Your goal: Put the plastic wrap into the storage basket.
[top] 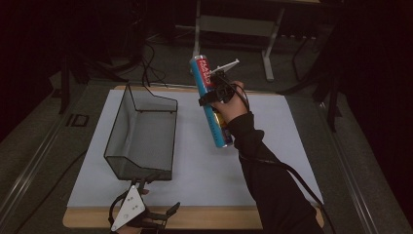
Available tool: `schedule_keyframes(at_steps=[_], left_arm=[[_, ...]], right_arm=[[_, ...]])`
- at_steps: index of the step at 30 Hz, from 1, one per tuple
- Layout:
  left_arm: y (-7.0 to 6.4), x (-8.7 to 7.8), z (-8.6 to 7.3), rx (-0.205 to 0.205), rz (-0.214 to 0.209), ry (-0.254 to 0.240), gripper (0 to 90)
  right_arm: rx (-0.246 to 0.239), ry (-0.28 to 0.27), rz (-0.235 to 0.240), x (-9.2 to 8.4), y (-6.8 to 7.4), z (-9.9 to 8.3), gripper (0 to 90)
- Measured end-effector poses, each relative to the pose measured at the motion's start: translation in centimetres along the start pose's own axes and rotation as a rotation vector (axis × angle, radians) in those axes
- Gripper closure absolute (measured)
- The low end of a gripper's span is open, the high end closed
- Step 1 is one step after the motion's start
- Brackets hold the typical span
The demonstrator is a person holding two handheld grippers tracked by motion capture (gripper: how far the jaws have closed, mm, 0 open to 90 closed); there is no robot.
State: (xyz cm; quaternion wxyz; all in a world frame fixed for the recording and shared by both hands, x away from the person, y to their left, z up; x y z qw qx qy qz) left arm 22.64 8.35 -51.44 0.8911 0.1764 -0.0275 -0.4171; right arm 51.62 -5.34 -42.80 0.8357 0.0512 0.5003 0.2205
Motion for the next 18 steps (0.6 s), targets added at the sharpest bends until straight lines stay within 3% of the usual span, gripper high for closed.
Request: schedule_keyframes(at_steps=[10, 12, 13, 18], left_arm=[[0.2, -0.2, 0.1, 0.002, 0.014, -0.005, 2.1], [0.2, -0.2, 0.0, 0.005, 0.016, -0.002, 2.1], [0.2, -0.3, 0.1, 0.006, 0.017, -0.005, 2.0], [0.2, -0.5, 0.2, 0.01, 0.025, -0.01, 2.1]], right_arm=[[0.027, -0.031, 0.069, 0.1, 3.6, 0.6, 31.9], [0.027, -0.048, 0.085, 0.2, 4.8, 0.7, 31.9], [0.017, -0.067, 0.085, 0.2, 5.7, 0.8, 31.9], [0.01, -0.082, 0.085, 0.5, 6.9, 1.1, 31.9]])
Point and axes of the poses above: each handheld gripper's, and its own axes: x roughly forward along the jaws, z roughly out of its top, y roughly to its left, the point moved 8 cm from there along x, roughly forward along the jaws, and after that the axes turned 14 degrees about x, right-handed, at the moved point
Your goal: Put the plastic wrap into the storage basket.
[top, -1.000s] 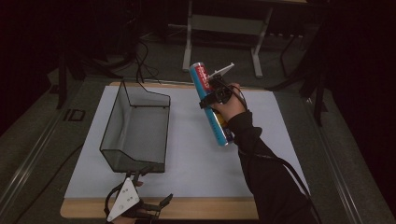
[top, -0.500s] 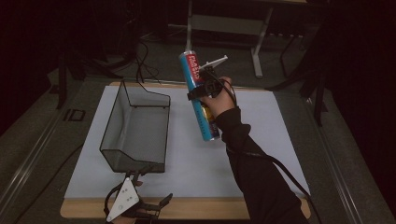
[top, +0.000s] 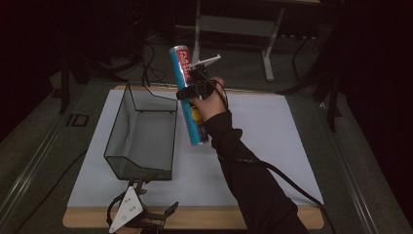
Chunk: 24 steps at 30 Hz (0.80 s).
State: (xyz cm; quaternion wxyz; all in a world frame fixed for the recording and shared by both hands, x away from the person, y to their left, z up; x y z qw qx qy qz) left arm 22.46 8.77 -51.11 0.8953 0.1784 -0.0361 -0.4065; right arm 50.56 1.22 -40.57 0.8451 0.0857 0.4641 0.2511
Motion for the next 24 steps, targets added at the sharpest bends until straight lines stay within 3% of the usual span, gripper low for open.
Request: schedule_keyframes(at_steps=[6, 9, 14, 17, 21, 24], left_arm=[[-0.1, 0.1, -0.1, 0.009, -0.003, 0.01, 2.0], [-0.1, 0.1, -0.1, 0.017, 0.0, 0.016, 2.1], [0.0, -0.1, -0.1, 0.016, 0.004, 0.011, 2.1], [0.0, -0.1, -0.1, 0.019, 0.003, 0.012, 2.1], [0.0, -0.1, 0.0, 0.02, 0.001, 0.01, 2.1], [-0.1, 0.0, 0.0, 0.018, -0.003, 0.01, 2.1]], right_arm=[[0.028, -0.024, 0.034, 0.7, 1.8, 0.2, 31.9], [0.034, -0.051, 0.082, 1.2, 3.5, 0.1, 31.9], [0.046, -0.067, 0.103, 2.1, 4.7, -0.1, 31.9], [0.073, -0.062, 0.153, 3.4, 5.8, -0.8, 31.9], [0.068, -0.086, 0.135, 4.5, 6.1, -1.5, 31.9], [0.092, -0.089, 0.141, 5.5, 6.1, -2.3, 31.9]])
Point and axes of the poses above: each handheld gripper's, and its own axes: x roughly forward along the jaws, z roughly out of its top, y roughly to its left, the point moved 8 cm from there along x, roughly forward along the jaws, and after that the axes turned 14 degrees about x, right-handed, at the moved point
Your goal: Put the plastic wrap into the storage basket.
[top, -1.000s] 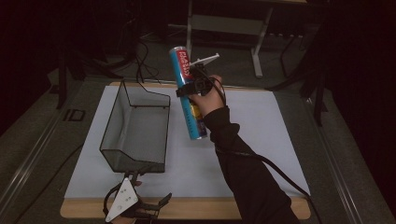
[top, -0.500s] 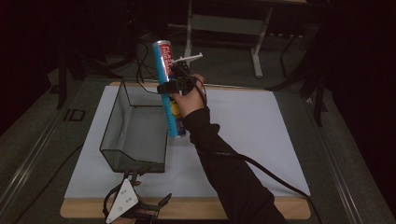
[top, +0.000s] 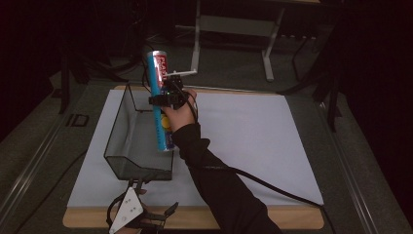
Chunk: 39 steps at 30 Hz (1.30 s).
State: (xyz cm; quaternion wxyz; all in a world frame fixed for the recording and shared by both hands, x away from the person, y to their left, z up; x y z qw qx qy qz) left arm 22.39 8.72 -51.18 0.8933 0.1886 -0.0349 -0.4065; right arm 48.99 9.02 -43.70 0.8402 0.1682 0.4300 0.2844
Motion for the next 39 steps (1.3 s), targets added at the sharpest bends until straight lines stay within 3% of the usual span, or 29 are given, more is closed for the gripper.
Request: schedule_keyframes(at_steps=[3, 8, 10, 11, 16, 20, 25, 34, 39], left_arm=[[-0.1, 0.0, 0.0, 0.005, -0.002, 0.001, 2.0], [-0.1, 0.0, 0.1, 0.003, -0.005, -0.003, 2.1], [-0.1, 0.0, 0.1, 0.004, -0.006, -0.004, 2.0], [-0.2, 0.0, 0.1, 0.005, -0.012, -0.007, 2.1], [-0.2, -0.1, 0.2, 0.008, -0.008, -0.008, 2.1], [-0.2, -0.1, 0.2, 0.007, -0.01, -0.008, 2.1], [-0.2, -0.1, 0.2, 0.009, -0.01, -0.007, 2.1], [-0.3, -0.1, 0.2, 0.009, -0.012, -0.006, 2.0], [-0.2, 0.0, 0.2, 0.006, -0.013, -0.008, 2.1]], right_arm=[[0.009, -0.003, 0.005, 0.8, -0.1, -0.8, 31.9], [0.082, 0.028, 0.023, 2.1, -0.8, -2.3, 31.9], [0.089, 0.034, 0.021, 2.4, -1.0, -2.6, 31.9], [0.111, 0.058, 0.031, 3.2, -1.3, -3.8, 31.8], [0.102, 0.073, 0.004, 3.9, -1.8, -4.8, 31.9], [0.121, 0.091, -0.026, 4.5, -2.9, -5.6, 31.8], [0.132, 0.078, -0.031, 4.5, -3.2, -5.9, 31.7], [0.17, 0.108, -0.054, 5.3, -4.0, -7.1, 30.4], [0.135, 0.111, -0.081, 5.7, -4.0, -7.4, 29.3]])
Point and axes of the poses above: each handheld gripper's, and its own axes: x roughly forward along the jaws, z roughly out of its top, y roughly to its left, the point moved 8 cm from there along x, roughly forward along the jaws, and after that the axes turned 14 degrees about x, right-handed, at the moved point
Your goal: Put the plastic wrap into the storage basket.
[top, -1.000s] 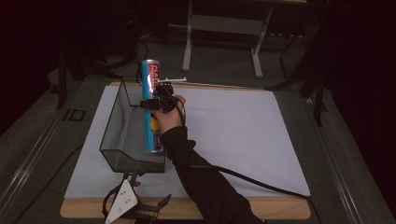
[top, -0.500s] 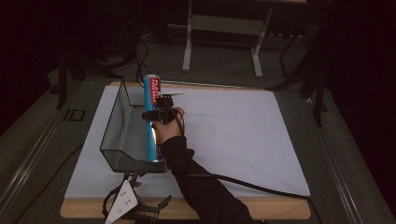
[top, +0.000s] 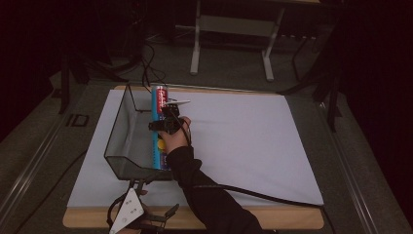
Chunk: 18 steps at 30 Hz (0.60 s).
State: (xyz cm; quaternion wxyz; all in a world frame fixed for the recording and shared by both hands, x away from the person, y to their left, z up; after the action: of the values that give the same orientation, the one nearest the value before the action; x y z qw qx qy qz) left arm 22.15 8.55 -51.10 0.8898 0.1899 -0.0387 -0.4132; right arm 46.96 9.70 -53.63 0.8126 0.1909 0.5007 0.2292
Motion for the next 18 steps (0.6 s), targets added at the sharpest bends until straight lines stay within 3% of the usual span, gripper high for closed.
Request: schedule_keyframes(at_steps=[4, 10, 14, 18], left_arm=[[-0.1, 0.0, 0.0, 0.001, -0.003, 0.002, 2.1], [-0.1, 0.1, -0.1, 0.001, -0.007, 0.006, 2.1], [-0.1, 0.1, 0.0, -0.001, -0.007, 0.004, 2.0], [-0.2, 0.2, -0.1, -0.001, -0.01, 0.007, 2.0]], right_arm=[[-0.033, -0.007, -0.014, 0.0, 0.0, 0.0, 28.1], [-0.134, 0.024, -0.081, -0.3, 0.2, 0.2, 25.1], [-0.166, 0.026, -0.087, -0.7, 0.2, 0.3, 22.0], [-0.234, 0.015, -0.092, -1.4, 0.2, 0.5, 19.9]])
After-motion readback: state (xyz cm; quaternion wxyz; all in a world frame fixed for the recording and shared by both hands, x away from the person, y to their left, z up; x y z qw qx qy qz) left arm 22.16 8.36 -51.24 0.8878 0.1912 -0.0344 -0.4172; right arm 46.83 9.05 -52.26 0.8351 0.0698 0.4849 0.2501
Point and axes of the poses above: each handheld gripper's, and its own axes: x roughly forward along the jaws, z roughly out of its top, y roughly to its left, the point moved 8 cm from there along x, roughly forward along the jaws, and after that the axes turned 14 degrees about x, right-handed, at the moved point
